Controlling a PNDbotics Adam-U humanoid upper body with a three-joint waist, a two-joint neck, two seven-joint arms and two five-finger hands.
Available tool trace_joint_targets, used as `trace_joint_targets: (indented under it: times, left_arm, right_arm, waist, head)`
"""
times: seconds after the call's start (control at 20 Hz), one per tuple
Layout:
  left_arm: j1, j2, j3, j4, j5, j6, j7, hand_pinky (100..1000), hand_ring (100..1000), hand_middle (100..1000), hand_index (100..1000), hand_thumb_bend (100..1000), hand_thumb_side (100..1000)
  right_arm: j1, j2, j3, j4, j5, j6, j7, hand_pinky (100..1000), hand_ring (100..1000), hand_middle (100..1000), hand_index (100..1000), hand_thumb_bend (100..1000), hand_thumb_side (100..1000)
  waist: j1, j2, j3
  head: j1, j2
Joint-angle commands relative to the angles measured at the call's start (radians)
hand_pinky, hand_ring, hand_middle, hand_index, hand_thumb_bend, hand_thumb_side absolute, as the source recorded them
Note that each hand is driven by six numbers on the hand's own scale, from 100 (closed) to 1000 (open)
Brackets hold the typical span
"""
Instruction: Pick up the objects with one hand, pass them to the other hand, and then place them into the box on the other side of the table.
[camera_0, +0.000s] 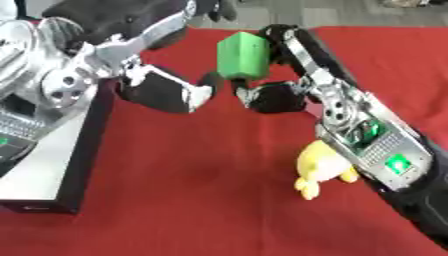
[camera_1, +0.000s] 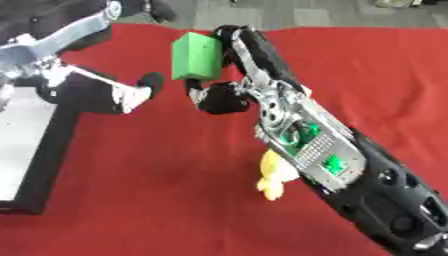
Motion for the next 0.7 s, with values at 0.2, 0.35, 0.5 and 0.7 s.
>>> trace_joint_targets:
  times: [0.2,0.35,0.5,0.7]
  left_arm:
    - [-0.007,0.005,0.01,-0.007,0.034,0.016,-0.036,1000,965,758,886,183,198]
    - [-0.004,0.005,0.011,-0.007,0.055,0.037,-0.048,1000,969,755,890,124,199]
    - [-0.001,0.001,0.014,-0.007,0.076,0.058,-0.044,1000,969,749,889,100,198]
    - [-0.002,-0.007,0.015,-0.007,0.106,0.087,-0.026,1000,971,742,889,100,201]
  right_arm:
    - [-0.02,-0.011,-0.005,-0.015,0.018,-0.005,0.013,771,670,573,530,100,100]
    - [-0.021,-0.013,-0.006,-0.02,0.025,-0.005,0.016,772,669,573,530,100,100]
    - [-0.019,-0.013,-0.006,-0.022,0.036,-0.005,0.019,773,669,573,530,100,100]
    - [-0.016,-0.011,-0.002,-0.018,0.054,-0.009,0.023,774,669,573,530,100,100]
  waist:
    - [0.009,-0.004,-0.001]
    - [0.008,-0.003,-0.002]
    - [0.008,-0.002,-0.003]
    - [0.007,-0.001,-0.004]
  head:
    - [0.003,-0.013]
    - [0.003,-0.012]
    - [0.003,-0.011]
    - [0.004,-0.014]
